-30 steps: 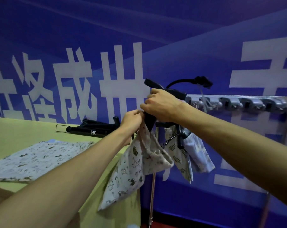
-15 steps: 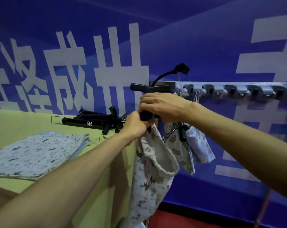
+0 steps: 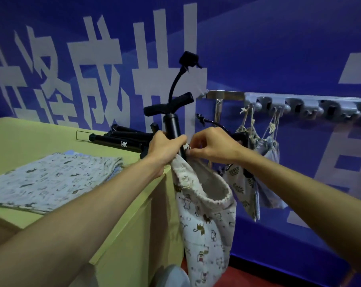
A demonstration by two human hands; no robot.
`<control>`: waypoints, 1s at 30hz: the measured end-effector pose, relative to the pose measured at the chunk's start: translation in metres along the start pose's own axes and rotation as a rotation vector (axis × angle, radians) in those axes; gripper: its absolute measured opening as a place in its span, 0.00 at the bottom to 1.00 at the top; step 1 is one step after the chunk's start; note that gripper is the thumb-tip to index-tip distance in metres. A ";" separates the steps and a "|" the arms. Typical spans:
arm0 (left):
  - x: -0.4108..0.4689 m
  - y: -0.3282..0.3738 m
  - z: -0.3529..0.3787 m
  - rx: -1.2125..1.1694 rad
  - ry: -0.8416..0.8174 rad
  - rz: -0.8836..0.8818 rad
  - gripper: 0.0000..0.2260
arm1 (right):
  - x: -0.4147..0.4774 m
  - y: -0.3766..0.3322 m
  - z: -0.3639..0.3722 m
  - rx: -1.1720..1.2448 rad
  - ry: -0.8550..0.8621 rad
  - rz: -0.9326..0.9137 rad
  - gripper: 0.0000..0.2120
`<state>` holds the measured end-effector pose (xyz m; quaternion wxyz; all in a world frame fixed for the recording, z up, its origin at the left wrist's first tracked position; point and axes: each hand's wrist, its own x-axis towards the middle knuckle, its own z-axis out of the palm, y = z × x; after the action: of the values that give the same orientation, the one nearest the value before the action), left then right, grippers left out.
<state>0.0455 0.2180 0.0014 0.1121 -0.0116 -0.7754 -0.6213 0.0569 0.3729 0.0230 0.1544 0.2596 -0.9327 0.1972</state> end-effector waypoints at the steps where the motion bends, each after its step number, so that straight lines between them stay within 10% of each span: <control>1: 0.002 -0.003 -0.002 -0.007 0.007 -0.001 0.21 | 0.004 0.001 0.002 0.037 0.001 0.005 0.08; 9: 0.017 -0.016 -0.017 -0.222 0.013 -0.130 0.06 | 0.020 0.017 0.002 1.238 0.015 0.327 0.06; 15: 0.028 -0.016 -0.012 -0.207 -0.104 -0.094 0.08 | 0.024 0.039 0.002 1.594 -0.009 0.310 0.02; 18: 0.033 -0.018 -0.010 -0.137 -0.137 -0.053 0.10 | 0.023 0.044 -0.001 1.421 0.011 0.325 0.06; 24: 0.035 -0.026 -0.010 0.264 -0.082 0.072 0.17 | 0.022 0.044 -0.019 -0.263 -0.243 0.198 0.20; 30: 0.029 -0.023 -0.006 0.618 -0.039 0.175 0.20 | 0.009 0.041 -0.033 0.111 -0.006 0.257 0.17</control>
<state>0.0150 0.2032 -0.0141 0.1486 -0.0557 -0.9255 -0.3439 0.0333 0.4163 0.0439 0.1105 0.1468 -0.9464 0.2657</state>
